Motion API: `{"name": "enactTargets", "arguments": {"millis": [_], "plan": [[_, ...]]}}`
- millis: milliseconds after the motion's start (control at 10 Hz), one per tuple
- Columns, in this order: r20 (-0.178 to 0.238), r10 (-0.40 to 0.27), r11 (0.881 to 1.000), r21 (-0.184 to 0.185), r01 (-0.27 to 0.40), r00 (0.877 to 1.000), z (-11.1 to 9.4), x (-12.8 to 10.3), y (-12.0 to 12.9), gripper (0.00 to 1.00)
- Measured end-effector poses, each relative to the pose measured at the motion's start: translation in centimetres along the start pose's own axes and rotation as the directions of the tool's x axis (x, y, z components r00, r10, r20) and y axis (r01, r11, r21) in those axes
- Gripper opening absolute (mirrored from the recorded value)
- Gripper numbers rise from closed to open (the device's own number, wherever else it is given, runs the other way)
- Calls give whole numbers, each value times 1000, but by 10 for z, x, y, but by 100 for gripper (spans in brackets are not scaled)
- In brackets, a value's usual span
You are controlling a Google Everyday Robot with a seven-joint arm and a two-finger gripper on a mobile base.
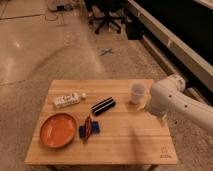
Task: Pick up the ceramic bowl
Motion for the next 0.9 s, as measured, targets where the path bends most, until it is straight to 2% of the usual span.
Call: {"name": "enactTargets", "arguments": {"millis": [300, 500, 600, 800, 900], "plan": [[64, -103, 995, -7, 104, 993, 11, -34, -48, 80], [126, -183, 983, 4, 184, 975, 18, -82, -93, 80], [145, -205, 978, 12, 206, 968, 19, -97, -106, 80], [192, -274, 962, 38, 272, 942, 21, -145, -142, 80], [205, -299, 954, 54, 294, 932, 21, -161, -158, 80]]}}
